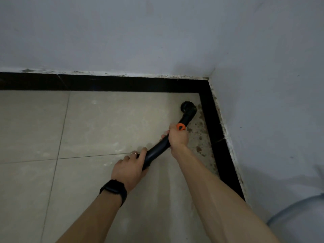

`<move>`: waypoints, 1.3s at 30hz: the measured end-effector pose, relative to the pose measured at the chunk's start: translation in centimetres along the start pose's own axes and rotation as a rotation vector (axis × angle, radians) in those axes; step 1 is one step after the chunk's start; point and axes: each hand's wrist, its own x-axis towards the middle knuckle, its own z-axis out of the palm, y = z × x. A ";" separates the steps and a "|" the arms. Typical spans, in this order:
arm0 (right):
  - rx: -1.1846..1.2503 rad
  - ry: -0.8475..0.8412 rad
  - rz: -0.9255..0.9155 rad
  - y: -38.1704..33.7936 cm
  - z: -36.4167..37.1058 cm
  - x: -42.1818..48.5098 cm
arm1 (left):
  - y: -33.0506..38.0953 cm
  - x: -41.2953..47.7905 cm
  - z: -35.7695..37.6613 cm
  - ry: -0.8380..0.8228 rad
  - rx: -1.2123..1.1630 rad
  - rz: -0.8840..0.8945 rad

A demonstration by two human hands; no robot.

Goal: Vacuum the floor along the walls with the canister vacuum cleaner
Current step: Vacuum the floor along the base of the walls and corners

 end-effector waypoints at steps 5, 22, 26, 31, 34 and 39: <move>-0.060 0.107 -0.024 -0.5 -1.1 1.7 | 0.8 1.4 0.8 0.060 -0.075 0.053; -0.273 0.224 -0.053 -3.7 2.5 4.6 | -1.2 7.1 -1.4 -0.050 -0.092 0.061; -0.318 0.232 -0.046 -4.7 3.4 5.2 | -1.6 8.5 -2.0 -0.102 -0.175 0.076; -0.386 0.248 -0.071 -5.9 4.5 6.2 | -1.6 10.1 -2.1 -0.097 -0.195 0.080; -0.427 0.264 -0.088 -6.1 4.9 6.7 | -1.8 10.5 -2.3 -0.102 -0.212 0.086; -0.562 0.267 -0.077 -7.1 4.7 6.7 | -1.6 10.4 -2.7 -0.153 -0.225 0.041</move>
